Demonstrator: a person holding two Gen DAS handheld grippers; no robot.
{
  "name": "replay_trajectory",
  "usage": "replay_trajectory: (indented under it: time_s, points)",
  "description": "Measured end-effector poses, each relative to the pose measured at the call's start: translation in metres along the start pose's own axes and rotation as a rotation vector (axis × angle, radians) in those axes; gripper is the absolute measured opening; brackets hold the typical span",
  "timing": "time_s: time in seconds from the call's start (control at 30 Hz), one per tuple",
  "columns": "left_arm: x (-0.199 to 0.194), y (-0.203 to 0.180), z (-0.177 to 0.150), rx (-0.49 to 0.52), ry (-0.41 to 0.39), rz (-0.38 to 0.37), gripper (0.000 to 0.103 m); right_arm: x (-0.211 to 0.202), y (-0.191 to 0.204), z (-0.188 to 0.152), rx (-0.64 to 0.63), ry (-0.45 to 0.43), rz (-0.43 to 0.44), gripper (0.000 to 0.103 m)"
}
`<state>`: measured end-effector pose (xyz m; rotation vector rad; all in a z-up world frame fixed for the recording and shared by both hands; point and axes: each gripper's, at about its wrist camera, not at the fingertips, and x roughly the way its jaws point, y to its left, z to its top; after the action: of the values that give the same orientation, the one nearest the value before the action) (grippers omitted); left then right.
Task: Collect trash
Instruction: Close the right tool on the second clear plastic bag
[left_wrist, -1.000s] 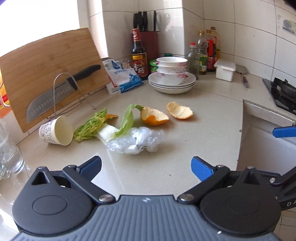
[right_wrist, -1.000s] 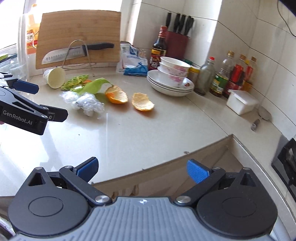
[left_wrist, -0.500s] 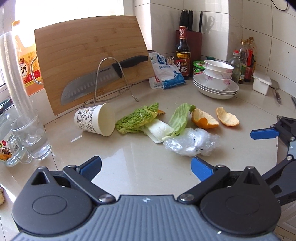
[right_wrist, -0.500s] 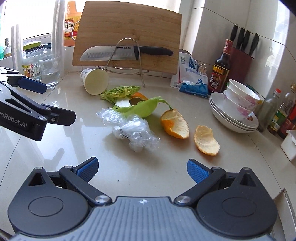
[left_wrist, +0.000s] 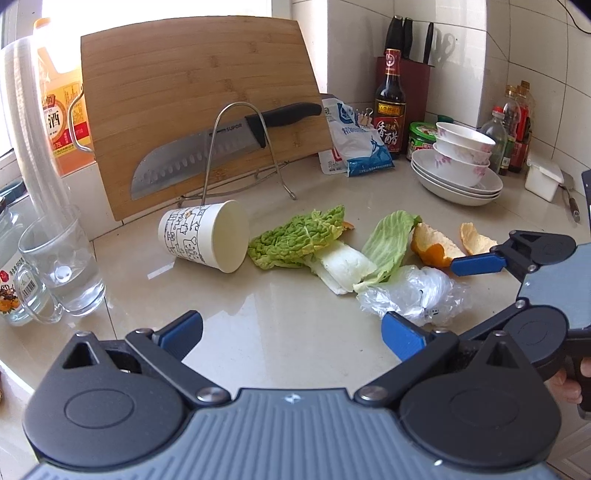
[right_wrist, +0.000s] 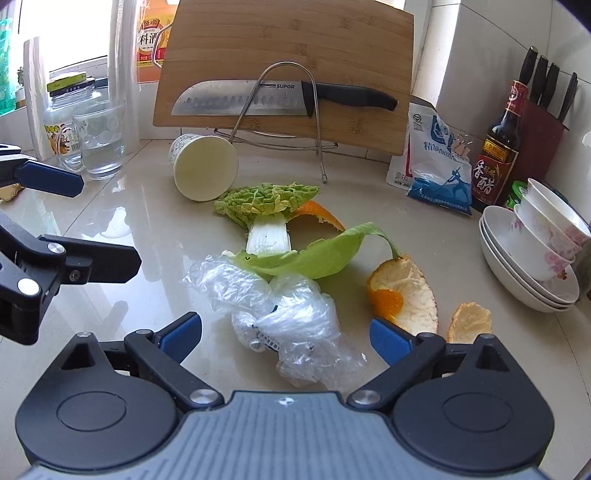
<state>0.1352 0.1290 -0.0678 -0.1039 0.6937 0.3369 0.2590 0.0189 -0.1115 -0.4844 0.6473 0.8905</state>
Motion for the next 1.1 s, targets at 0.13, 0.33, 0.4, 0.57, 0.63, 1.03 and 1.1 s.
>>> replay_trajectory:
  time_s: [0.13, 0.33, 0.4, 0.57, 0.63, 1.03, 1.1]
  points:
    - [0.004, 0.001, 0.000, -0.013, 0.000, 0.000, 0.102, 0.010, 0.003, 0.004, -0.019, 0.011, 0.020, 0.089]
    - [0.008, 0.008, 0.001, -0.054, 0.012, -0.050, 0.102, 0.013, 0.004, 0.003, -0.028, 0.022, 0.024, 0.072]
    - [0.009, 0.008, 0.002, -0.053, 0.022, -0.051, 0.102, 0.012, 0.004, 0.002, -0.030, 0.026, 0.022, 0.067]
    - [0.011, 0.004, 0.005, -0.025, 0.026, -0.063, 0.102, 0.006, 0.000, -0.001, -0.010, 0.026, 0.013, 0.066]
    - [0.011, 0.003, 0.007, -0.018, 0.016, -0.084, 0.102, 0.001, -0.001, -0.004, 0.000, 0.025, 0.011, 0.066]
    - [0.038, -0.034, 0.029, 0.115, -0.005, -0.210, 0.102, -0.042, -0.016, -0.040, 0.098, 0.060, -0.067, 0.066]
    - [0.044, -0.047, 0.032, 0.147, -0.013, -0.237, 0.102, -0.045, -0.018, -0.043, 0.106, 0.062, -0.076, 0.066]
